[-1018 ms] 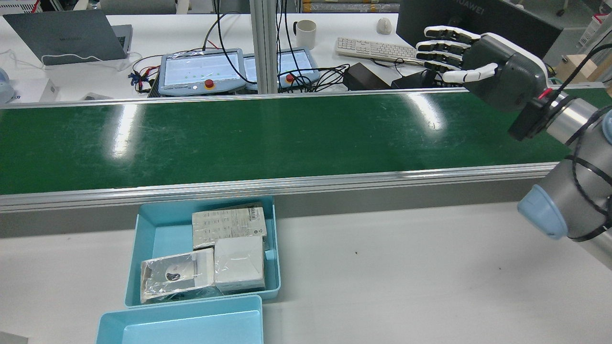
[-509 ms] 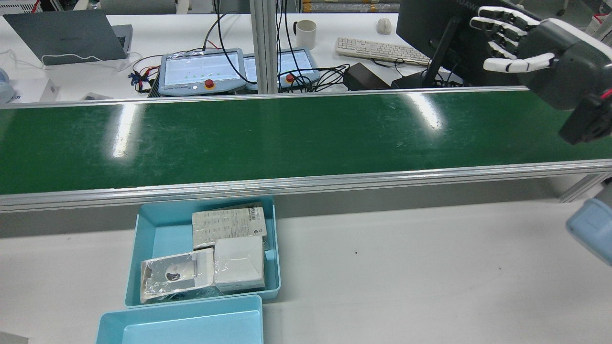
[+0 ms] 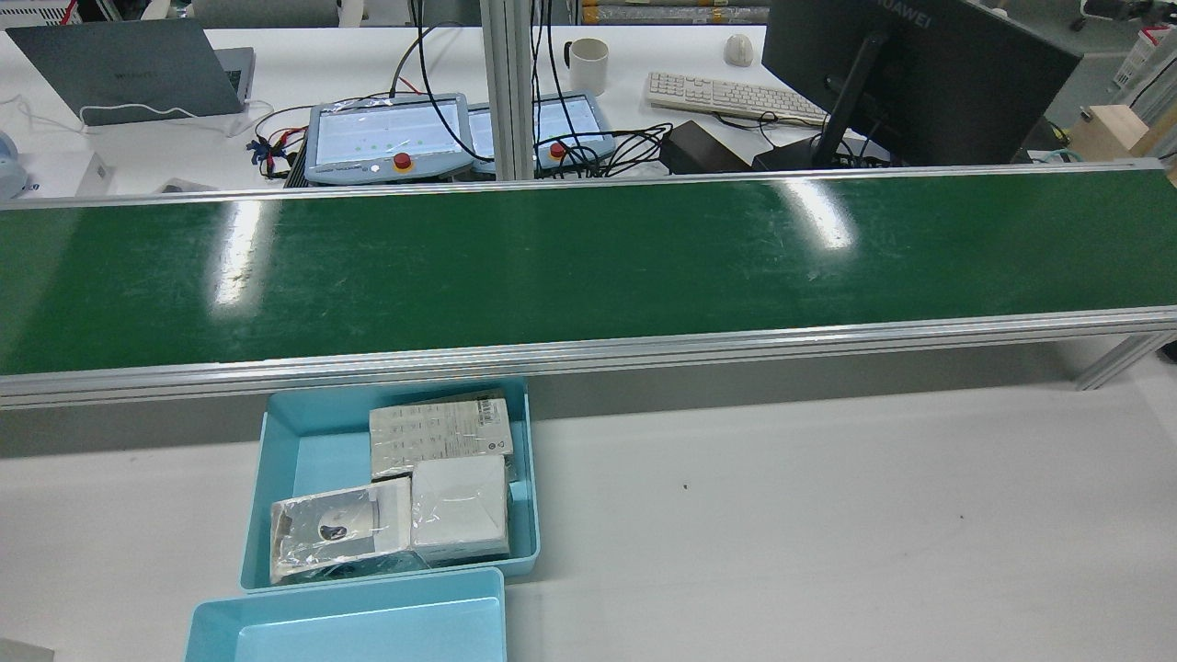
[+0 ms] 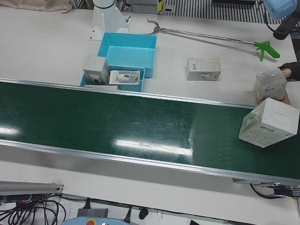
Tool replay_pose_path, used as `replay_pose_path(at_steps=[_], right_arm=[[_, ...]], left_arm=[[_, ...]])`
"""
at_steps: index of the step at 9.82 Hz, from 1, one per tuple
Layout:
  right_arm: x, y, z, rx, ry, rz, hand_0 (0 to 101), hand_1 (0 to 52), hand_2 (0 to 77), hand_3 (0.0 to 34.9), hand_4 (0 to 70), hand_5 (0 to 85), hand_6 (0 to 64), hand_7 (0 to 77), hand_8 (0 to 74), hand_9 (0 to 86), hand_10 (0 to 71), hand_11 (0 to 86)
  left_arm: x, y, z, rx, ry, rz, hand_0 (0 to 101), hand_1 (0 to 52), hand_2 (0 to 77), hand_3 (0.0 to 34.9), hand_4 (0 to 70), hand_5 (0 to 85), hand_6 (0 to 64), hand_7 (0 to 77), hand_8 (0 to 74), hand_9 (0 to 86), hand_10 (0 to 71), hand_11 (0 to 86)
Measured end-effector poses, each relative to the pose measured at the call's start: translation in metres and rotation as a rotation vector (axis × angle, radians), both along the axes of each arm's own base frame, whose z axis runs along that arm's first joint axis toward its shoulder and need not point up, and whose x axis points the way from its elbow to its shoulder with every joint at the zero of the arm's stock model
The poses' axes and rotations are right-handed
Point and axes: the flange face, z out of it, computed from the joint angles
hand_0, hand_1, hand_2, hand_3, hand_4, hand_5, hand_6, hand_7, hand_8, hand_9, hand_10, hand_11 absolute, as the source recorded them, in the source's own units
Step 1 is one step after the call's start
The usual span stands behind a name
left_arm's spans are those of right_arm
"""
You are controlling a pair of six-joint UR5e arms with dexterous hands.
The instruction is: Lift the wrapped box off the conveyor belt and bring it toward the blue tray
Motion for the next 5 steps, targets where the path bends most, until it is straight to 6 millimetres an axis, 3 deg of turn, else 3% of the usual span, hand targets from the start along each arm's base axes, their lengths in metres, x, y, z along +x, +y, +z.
replay_pose_path(at_steps=[1,2,3,4,5], right_arm=[[-0.01,-0.011,0.002,0.004,-0.001,-0.026,49,15.3,20.7,0.1,22.9,26.2,3.8,13.6,0.0,8.7,12.0,18.0],[-0.016,-0.024,0.006,-0.004,-0.002,-0.042,49,15.3,20.7,0.1,22.9,26.2,12.0,21.3,0.0,8.7,12.0,18.0],[-0.022,-0.038,0.007,-0.011,-0.005,-0.051,49,15.3,20.7,0.1,31.6,26.2,13.6,28.9,4.4,10.4,12.0,18.0],[-0.038,-0.056,0.01,-0.024,-0.009,-0.068,49,15.3,20.7,0.1,31.6,26.2,13.6,28.9,4.4,10.4,12.0,18.0],[-0.065,-0.075,0.017,-0.039,-0.011,-0.083,49,17.5,22.4,0.0,24.5,24.0,11.4,24.0,4.4,10.4,13.6,21.3]], left_arm=[[0.0,0.0,0.0,0.0,0.0,0.0,0,0.0,0.5,0.0,0.0,1.1,0.0,0.0,0.0,0.0,0.0,0.0],[0.0,0.0,0.0,0.0,0.0,0.0,0,0.0,0.5,0.0,0.0,1.1,0.0,0.0,0.5,0.0,0.0,0.0],[0.0,0.0,0.0,0.0,0.0,0.0,0,0.0,0.5,0.0,0.0,1.1,0.0,0.0,0.5,0.0,0.0,0.0],[0.0,0.0,0.0,0.0,0.0,0.0,0,0.0,0.5,0.0,0.0,0.5,0.0,0.0,0.5,0.0,0.5,0.0],[0.0,0.0,0.0,0.0,0.0,0.0,0,0.0,0.5,0.0,0.0,0.5,0.0,0.0,0.5,0.0,0.5,0.0]])
